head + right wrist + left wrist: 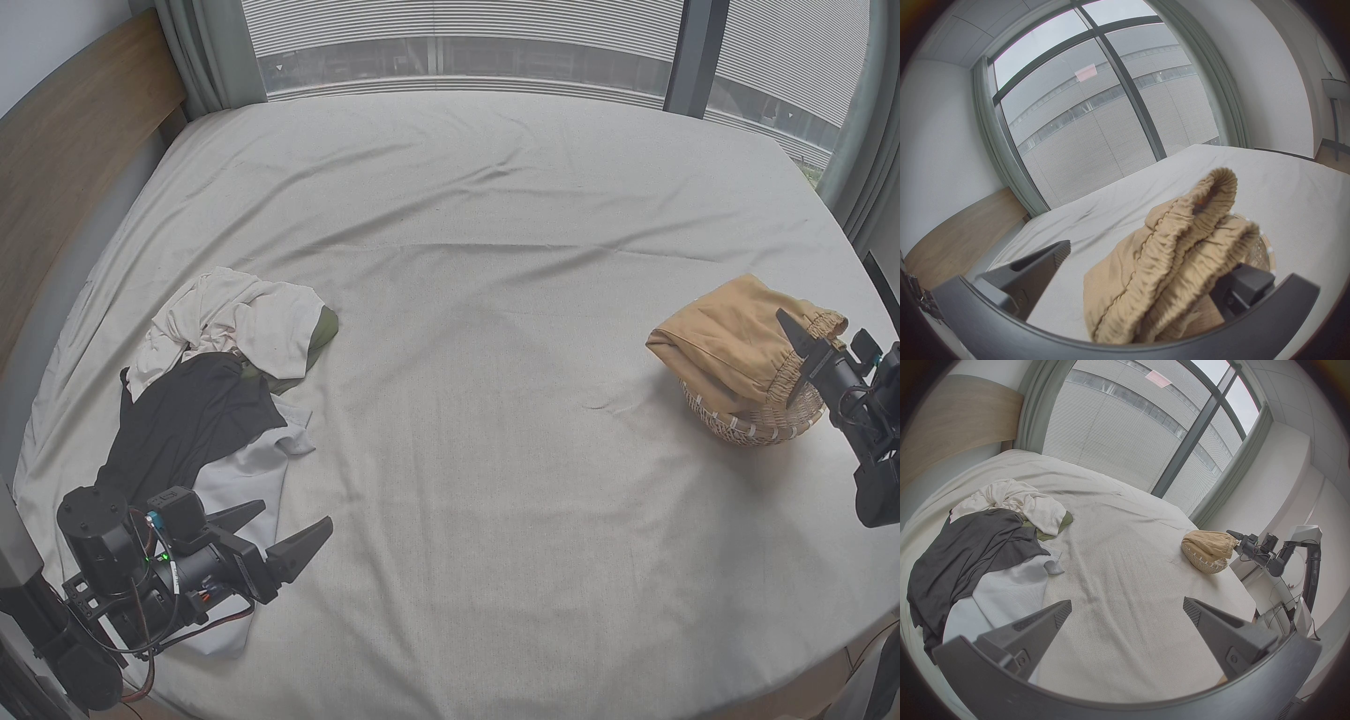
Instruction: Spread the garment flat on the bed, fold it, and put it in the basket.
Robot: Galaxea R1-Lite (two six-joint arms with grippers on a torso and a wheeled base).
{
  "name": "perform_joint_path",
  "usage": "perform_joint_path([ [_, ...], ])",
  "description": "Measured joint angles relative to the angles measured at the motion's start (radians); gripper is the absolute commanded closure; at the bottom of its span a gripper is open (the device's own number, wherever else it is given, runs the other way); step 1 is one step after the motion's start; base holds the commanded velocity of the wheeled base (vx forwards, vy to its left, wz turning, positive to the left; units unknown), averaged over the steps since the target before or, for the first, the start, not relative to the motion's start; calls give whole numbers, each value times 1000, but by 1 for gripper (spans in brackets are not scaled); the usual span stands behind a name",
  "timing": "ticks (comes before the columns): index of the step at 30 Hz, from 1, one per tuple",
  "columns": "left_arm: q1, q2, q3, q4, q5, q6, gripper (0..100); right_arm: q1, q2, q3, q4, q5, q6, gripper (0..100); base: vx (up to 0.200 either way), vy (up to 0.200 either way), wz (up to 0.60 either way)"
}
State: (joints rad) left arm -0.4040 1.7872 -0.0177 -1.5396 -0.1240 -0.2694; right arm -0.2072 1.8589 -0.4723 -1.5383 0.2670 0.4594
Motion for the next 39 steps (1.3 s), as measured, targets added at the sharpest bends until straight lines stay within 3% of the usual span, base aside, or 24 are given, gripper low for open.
perform_joint_path([
  [13, -4, -2, 0, -1, 0, 0, 0, 0, -278, 226, 80, 7, -49, 0, 0, 0, 0],
  [19, -9, -6, 0, -2, 0, 0, 0, 36, -397, 248, 192, 65, -86, 0, 0, 0, 0],
  [22, -11, -10, 0, -2, 0, 0, 0, 84, -431, 261, 196, 102, -93, 0, 0, 0, 0],
  [27, -23, -28, 0, -2, 3, 0, 0, 259, -475, 343, 199, 164, -109, 0, 0, 0, 0],
  [33, -59, -70, 0, -1, 49, 3, 0, 422, -505, 430, 233, 195, -156, 0, 0, 0, 0],
  [39, -102, -128, 0, 0, 84, 7, 0, 465, -595, 451, 341, 216, -184, 0, 0, 0, 0],
])
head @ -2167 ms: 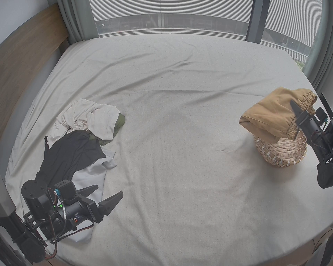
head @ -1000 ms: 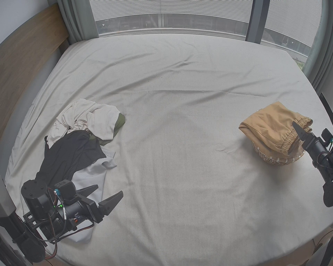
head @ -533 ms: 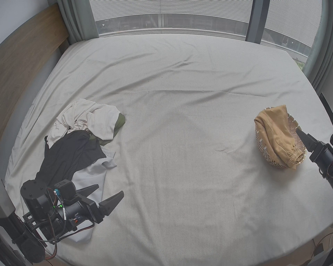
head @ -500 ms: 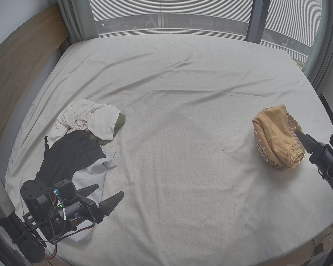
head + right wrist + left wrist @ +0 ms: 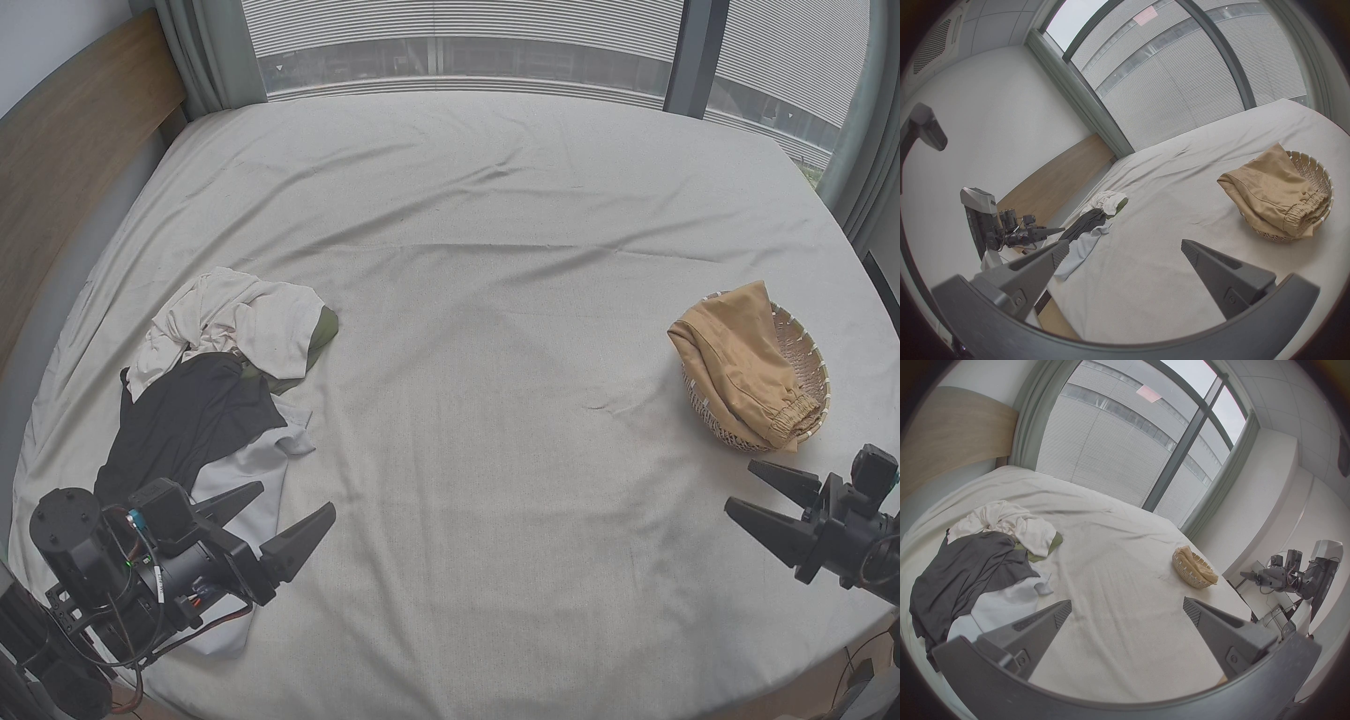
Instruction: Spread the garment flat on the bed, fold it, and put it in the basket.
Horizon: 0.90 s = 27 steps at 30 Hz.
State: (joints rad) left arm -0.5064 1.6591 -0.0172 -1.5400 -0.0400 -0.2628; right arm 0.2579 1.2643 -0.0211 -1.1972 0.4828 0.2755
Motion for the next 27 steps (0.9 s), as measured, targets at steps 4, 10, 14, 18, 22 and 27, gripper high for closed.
perform_joint_path([
  [4, -32, -51, 0, 9, 30, -3, 0, -2, -133, 3, 139, 10, -19, 0, 0, 0, 0],
  [10, -56, -145, 0, 58, 65, -14, 0, -32, -392, 3, 395, 15, -32, 0, 0, 0, 0],
  [14, -47, -225, 0, 135, 79, -20, 0, -55, -570, -5, 604, 16, -35, 0, 0, 0, 0],
  [18, -8, -365, 0, 301, 88, -26, 0, -77, -765, -34, 828, 14, -33, 0, 0, 0, 0],
  [22, 46, -527, 0, 483, 91, -29, 0, -109, -907, -54, 929, -2, -25, 0, 0, 0, 0],
  [27, 149, -735, 0, 673, 94, -29, 0, -171, -1038, -65, 998, -18, -19, 0, 0, 0, 0],
])
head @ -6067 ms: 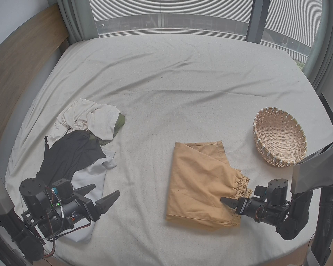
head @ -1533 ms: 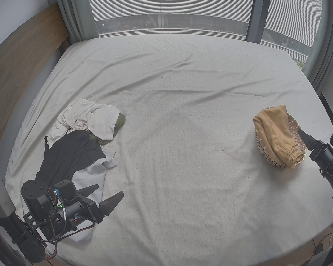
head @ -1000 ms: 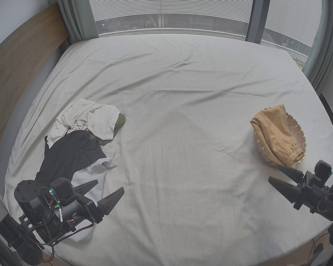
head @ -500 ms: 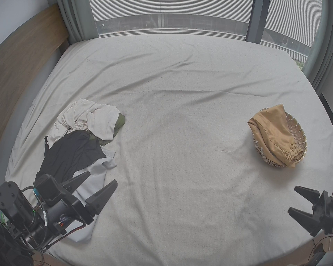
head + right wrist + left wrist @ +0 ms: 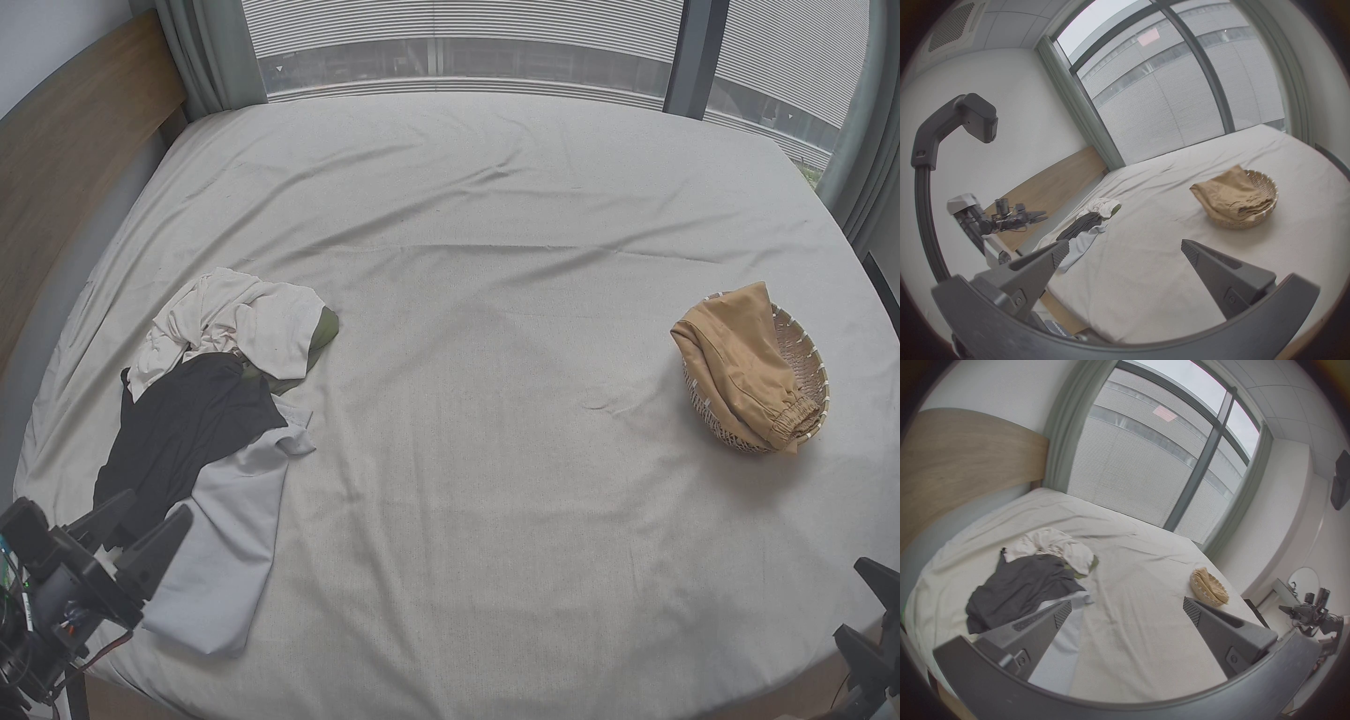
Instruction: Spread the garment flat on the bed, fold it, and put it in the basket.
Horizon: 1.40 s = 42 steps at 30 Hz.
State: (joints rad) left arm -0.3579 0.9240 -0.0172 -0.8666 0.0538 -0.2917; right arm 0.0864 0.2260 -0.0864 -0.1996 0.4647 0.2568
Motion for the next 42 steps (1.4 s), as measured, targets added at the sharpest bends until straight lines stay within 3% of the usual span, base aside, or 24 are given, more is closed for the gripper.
perform_joint_path([
  [3, 54, -108, 0, 82, -1, 0, 0, -26, -63, 11, 40, -8, -7, 0, 0, 0, 0],
  [6, 111, -228, 0, 181, -8, 8, 0, -48, -119, 36, 81, -63, -34, 0, 0, 0, 0],
  [9, 160, -322, 0, 246, -21, 22, 0, -59, -153, 51, 98, -178, -77, 0, 0, 0, 0],
  [12, 250, -440, 0, 372, -59, 60, 0, -68, -183, 63, 110, -391, -178, 0, 0, 0, 0],
  [14, 279, -476, 0, 416, -77, 75, 0, -70, -190, 65, 113, -440, -210, 0, 0, 0, 0],
  [16, 347, -579, 0, 578, -123, 129, 0, -74, -201, 68, 119, -500, -259, 0, 0, 0, 0],
  [20, 410, -694, 0, 766, -155, 169, 0, -76, -209, 68, 124, -494, -292, 0, 0, 0, 0],
  [24, 447, -755, 0, 834, -135, 187, 0, -77, -213, 69, 133, -480, -281, 0, 0, 0, 0],
  [28, 477, -793, 0, 836, -55, 223, 0, -79, -214, 69, 140, -464, -167, 0, 0, 0, 0],
  [31, 486, -808, 0, 844, -42, 242, 0, -80, -214, 69, 139, -456, -125, 0, 0, 0, 0],
  [34, 491, -817, 0, 855, -50, 263, 0, -81, -214, 69, 136, -426, -150, 0, 0, 0, 0],
  [38, 490, -826, 0, 866, -68, 294, 0, -81, -214, 69, 134, -373, -249, 0, 0, 0, 0],
  [42, 435, -834, 0, 868, -73, 299, 0, -81, -214, 69, 139, -363, -232, 0, 0, 0, 0],
])
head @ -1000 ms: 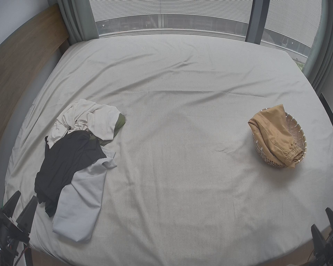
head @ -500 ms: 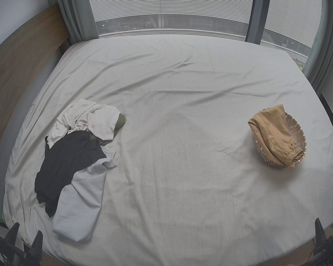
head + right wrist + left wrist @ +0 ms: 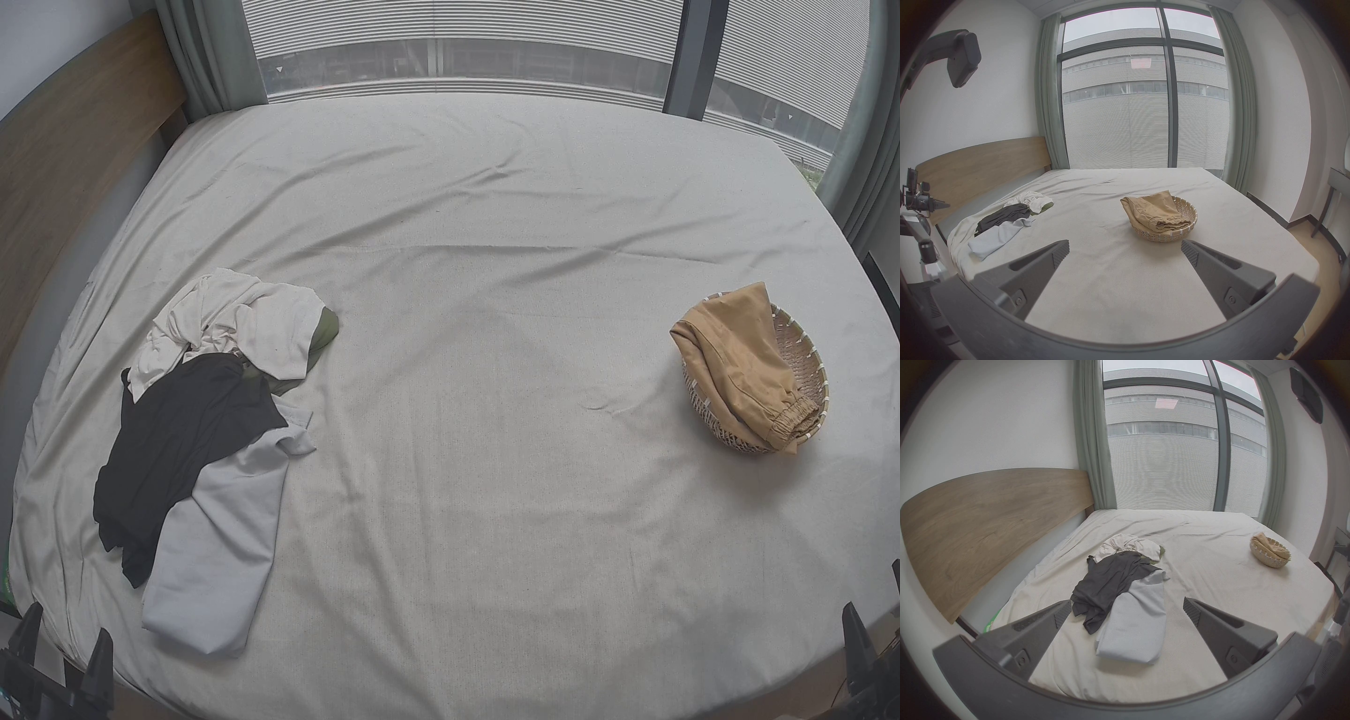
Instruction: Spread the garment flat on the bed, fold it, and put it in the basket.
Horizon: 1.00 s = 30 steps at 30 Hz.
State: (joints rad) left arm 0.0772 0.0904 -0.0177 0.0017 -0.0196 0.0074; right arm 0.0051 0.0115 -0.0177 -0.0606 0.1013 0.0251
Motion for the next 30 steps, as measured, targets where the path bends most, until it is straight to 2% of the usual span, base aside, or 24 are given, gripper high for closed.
perform_joint_path([
  [6, -93, -26, 0, 2, -4, 2, 0, -1, 0, 0, -3, 5, 13, 0, 0, 0, 0],
  [9, -91, -47, 0, 2, -2, -9, 0, -1, 1, 0, -1, 11, -26, 0, 0, 0, 0],
  [15, -79, -69, 0, 3, 1, -12, 0, -1, 5, 1, 50, -61, -36, 0, 0, 0, 0],
  [17, -77, -71, 0, 3, 1, -12, 0, -1, 4, 1, 53, -72, -11, 0, 0, 0, 0],
  [20, -76, -73, 0, 3, 1, -10, 0, -1, 3, 1, 54, -84, 73, 0, 0, 0, 0],
  [22, -75, -74, 0, 2, 1, -6, 0, -1, 3, 0, 53, -81, 93, 0, 0, 0, 0],
  [25, -74, -75, 0, 1, 1, 1, 0, -1, 3, 0, 50, -58, 60, 0, 0, 0, 0],
  [30, -74, -75, 0, 0, 3, 10, 0, -2, 3, 0, 29, 40, -79, 0, 0, 0, 0],
])
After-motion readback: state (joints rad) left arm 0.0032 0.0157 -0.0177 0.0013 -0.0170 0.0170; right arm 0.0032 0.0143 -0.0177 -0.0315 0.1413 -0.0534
